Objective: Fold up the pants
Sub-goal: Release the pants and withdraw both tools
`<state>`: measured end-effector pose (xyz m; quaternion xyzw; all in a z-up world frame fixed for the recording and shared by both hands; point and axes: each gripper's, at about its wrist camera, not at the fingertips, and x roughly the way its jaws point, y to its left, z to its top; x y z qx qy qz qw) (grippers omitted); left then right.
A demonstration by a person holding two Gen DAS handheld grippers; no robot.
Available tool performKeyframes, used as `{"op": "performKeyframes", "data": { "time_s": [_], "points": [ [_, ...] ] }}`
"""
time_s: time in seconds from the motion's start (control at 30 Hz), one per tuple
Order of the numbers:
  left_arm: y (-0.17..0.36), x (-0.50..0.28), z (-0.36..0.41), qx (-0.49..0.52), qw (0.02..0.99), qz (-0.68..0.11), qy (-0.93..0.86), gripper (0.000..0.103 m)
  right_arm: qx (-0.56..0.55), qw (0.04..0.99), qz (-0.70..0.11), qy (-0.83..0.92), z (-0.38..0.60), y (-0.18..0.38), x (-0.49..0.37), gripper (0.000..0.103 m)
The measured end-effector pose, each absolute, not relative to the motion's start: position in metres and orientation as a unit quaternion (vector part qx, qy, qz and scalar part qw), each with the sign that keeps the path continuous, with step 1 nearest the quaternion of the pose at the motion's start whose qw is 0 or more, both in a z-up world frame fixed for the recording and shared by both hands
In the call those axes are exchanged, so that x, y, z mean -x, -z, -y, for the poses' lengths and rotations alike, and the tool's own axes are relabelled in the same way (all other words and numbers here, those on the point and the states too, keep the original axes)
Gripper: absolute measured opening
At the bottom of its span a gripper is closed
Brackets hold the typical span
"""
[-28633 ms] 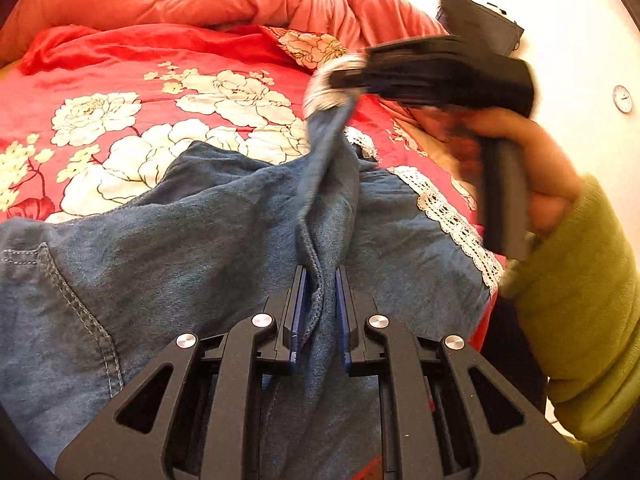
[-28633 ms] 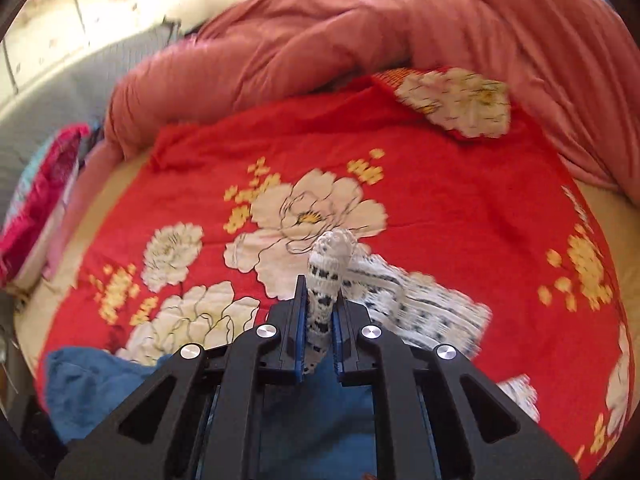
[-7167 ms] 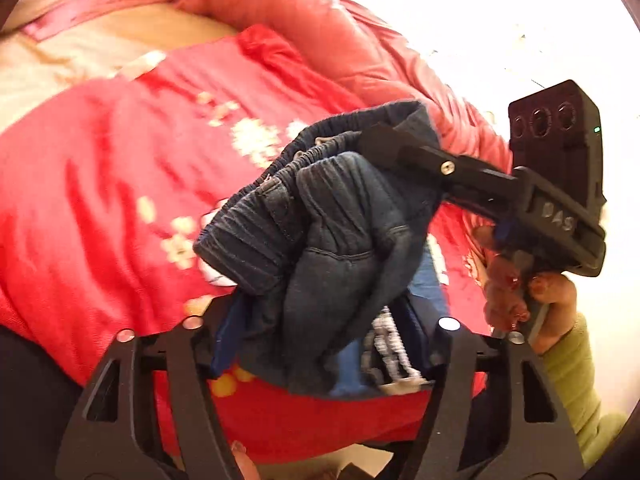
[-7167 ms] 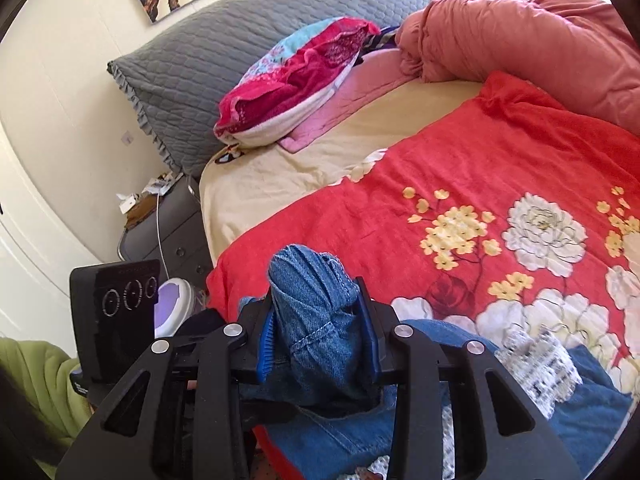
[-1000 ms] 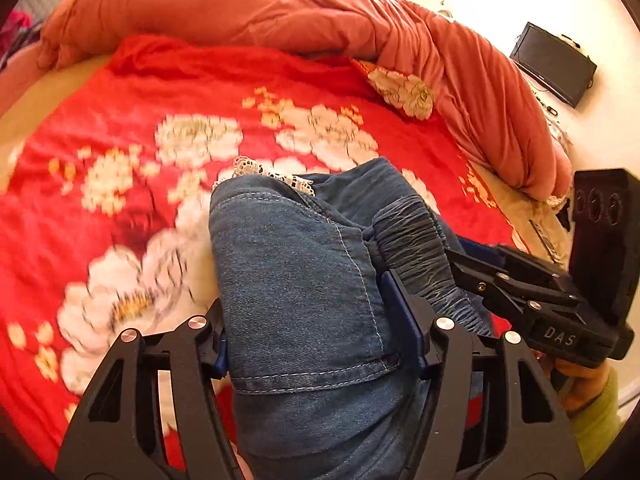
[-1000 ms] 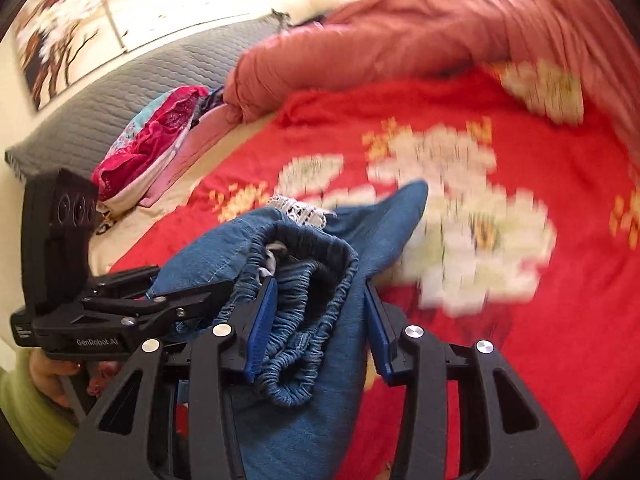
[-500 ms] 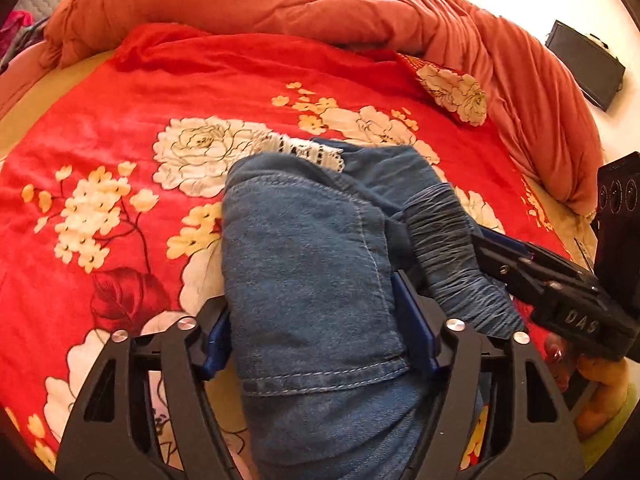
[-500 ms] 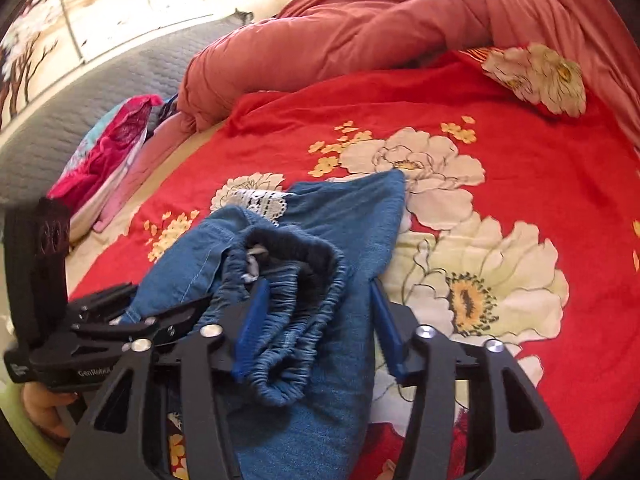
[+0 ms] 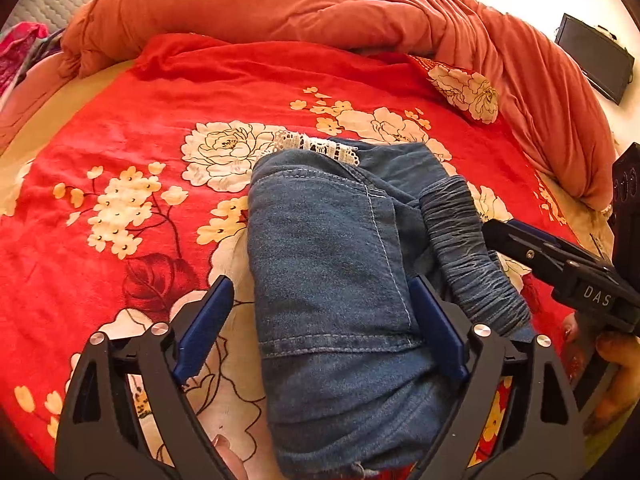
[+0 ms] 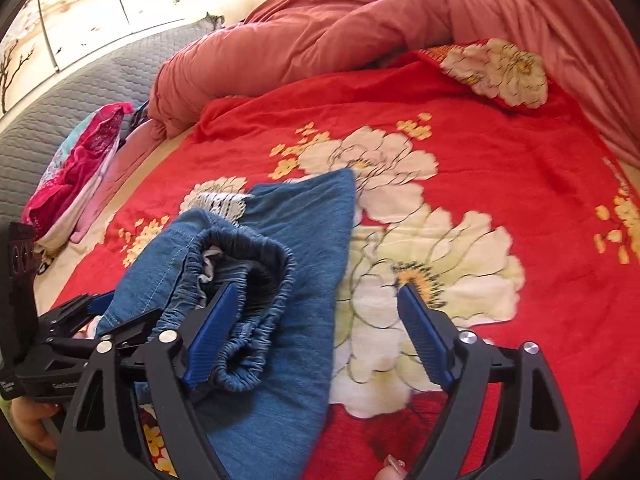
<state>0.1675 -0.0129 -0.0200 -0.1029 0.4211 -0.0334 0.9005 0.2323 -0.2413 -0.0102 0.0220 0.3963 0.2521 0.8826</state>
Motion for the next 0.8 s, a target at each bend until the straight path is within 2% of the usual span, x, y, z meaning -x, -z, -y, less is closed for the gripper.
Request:
{"op": "performKeyframes", "data": {
  "time_s": [0.2, 0.4, 0.57, 0.8],
  "points": [
    [0.005, -0.153, 0.013, 0.09, 0.91, -0.403, 0.027, 0.093, -0.033, 0.903, -0.353, -0.242, 0.254, -0.01, -0.216, 0.093],
    [-0.013, -0.131, 0.013, 0.075, 0.923, -0.377, 0.02, 0.093, -0.026, 0.925, -0.295, -0.237, 0.26, -0.036, -0.188, 0.098],
    [-0.027, -0.109, 0.01, 0.077, 0.93, -0.36, 0.018, 0.093, -0.017, 0.939, -0.25, -0.234, 0.262, -0.055, -0.159, 0.098],
    [-0.037, -0.076, 0.011, 0.072, 0.935, -0.347, 0.02, 0.093, -0.007, 0.944, -0.234, -0.233, 0.267, -0.055, -0.118, 0.098]
  ]
}}
